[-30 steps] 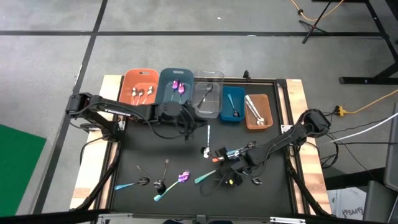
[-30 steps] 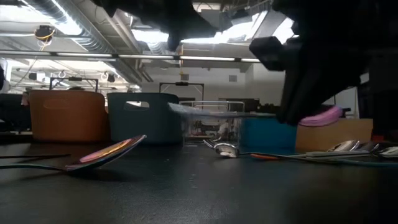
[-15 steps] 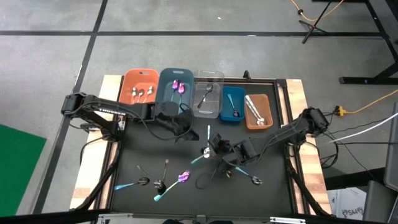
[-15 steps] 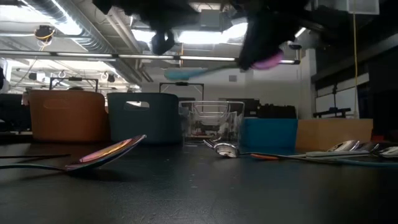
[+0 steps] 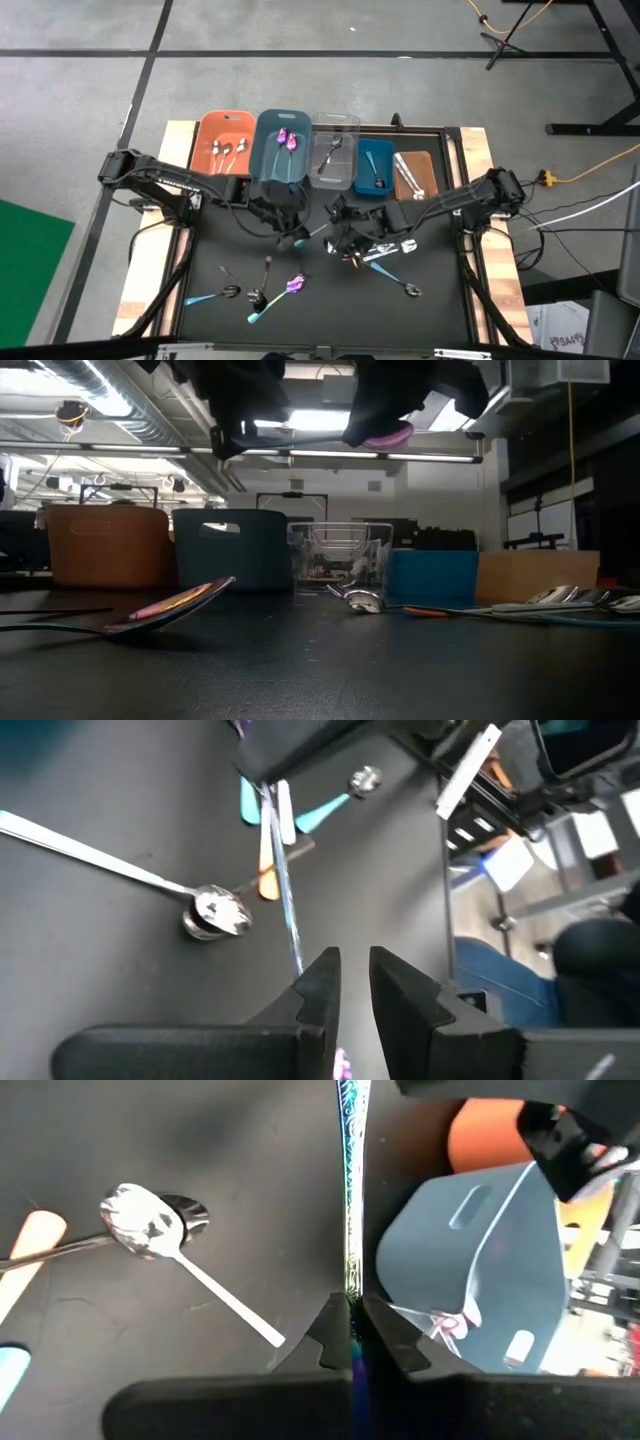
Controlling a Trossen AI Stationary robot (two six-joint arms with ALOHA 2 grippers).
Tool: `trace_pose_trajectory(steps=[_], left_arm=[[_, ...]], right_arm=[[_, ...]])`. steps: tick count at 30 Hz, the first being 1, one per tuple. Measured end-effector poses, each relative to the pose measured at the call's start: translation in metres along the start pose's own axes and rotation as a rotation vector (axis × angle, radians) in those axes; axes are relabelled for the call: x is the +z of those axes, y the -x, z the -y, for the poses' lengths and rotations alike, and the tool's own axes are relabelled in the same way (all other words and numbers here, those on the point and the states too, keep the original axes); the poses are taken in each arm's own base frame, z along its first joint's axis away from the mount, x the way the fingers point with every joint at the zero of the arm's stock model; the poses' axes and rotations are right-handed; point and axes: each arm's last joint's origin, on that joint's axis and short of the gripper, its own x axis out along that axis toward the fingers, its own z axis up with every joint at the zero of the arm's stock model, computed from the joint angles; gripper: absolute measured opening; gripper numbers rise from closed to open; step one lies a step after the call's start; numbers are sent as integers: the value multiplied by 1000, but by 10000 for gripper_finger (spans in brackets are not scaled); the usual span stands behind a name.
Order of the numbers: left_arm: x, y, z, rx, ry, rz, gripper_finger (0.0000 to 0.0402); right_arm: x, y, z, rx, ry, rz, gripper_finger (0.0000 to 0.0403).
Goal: Sort silverware by color (type)
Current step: Put the purple spoon into the left blue bin
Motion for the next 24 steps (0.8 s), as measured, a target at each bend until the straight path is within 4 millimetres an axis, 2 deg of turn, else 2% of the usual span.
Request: trace_pose_trajectory(steps=[8,24], left_arm=[[0,0,0,71,-5,48,51],[1,-1,0,69,-5,53,51]], right_arm=[[1,1,4,5,-16,32,1],[5,1,8,-34,-39,62,1]])
